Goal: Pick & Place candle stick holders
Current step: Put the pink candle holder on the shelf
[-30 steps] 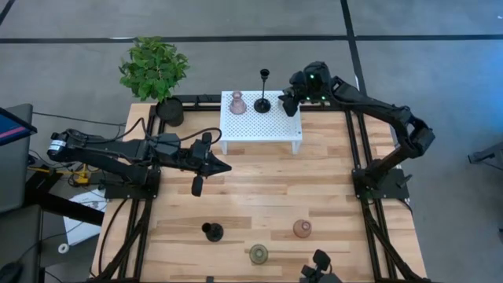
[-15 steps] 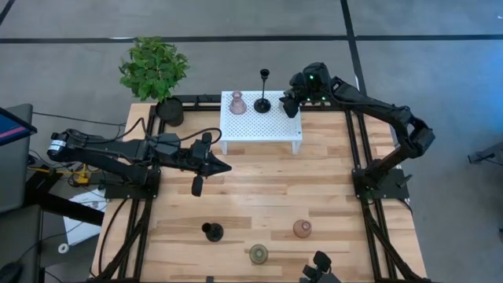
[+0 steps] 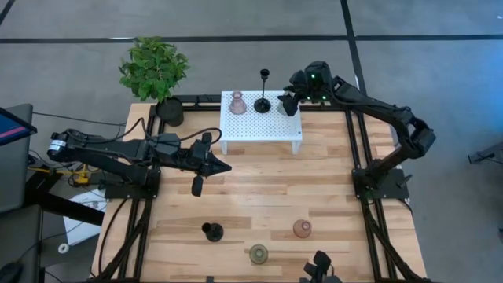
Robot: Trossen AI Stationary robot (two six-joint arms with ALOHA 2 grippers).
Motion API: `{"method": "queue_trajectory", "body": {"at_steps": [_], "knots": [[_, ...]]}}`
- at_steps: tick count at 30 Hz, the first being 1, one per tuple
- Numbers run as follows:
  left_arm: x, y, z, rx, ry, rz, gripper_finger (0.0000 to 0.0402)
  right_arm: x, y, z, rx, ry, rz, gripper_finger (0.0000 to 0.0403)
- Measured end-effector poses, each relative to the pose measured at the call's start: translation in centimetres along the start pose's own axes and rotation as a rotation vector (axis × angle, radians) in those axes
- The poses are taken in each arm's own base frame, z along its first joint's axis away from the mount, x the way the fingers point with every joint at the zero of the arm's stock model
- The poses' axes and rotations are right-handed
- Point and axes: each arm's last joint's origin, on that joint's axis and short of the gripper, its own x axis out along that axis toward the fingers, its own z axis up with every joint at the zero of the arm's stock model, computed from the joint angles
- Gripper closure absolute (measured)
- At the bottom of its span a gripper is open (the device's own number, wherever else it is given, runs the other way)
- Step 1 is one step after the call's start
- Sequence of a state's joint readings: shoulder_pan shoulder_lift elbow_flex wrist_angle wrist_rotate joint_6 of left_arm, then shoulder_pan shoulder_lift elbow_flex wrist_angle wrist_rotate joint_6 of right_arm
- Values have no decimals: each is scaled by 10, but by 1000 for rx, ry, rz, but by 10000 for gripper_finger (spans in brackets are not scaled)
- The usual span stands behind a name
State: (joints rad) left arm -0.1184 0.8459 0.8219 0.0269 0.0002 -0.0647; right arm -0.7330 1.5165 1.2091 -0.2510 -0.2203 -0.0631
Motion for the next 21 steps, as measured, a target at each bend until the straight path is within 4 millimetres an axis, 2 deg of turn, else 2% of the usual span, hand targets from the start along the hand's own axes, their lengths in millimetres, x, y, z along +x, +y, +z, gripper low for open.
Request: {"method": "queue_trajectory", "body": {"at_steps": [9, 15, 21], "knots": [[0, 0, 0, 0, 0, 0, 395, -30, 5, 20, -80, -3, 0, 202], [0, 0, 0, 0, 0, 0, 395, -65, 14, 38, -99, -6, 4, 209], [0, 0, 0, 0, 0, 0, 395, -102, 29, 42, -115, 14, 67, 236]]}}
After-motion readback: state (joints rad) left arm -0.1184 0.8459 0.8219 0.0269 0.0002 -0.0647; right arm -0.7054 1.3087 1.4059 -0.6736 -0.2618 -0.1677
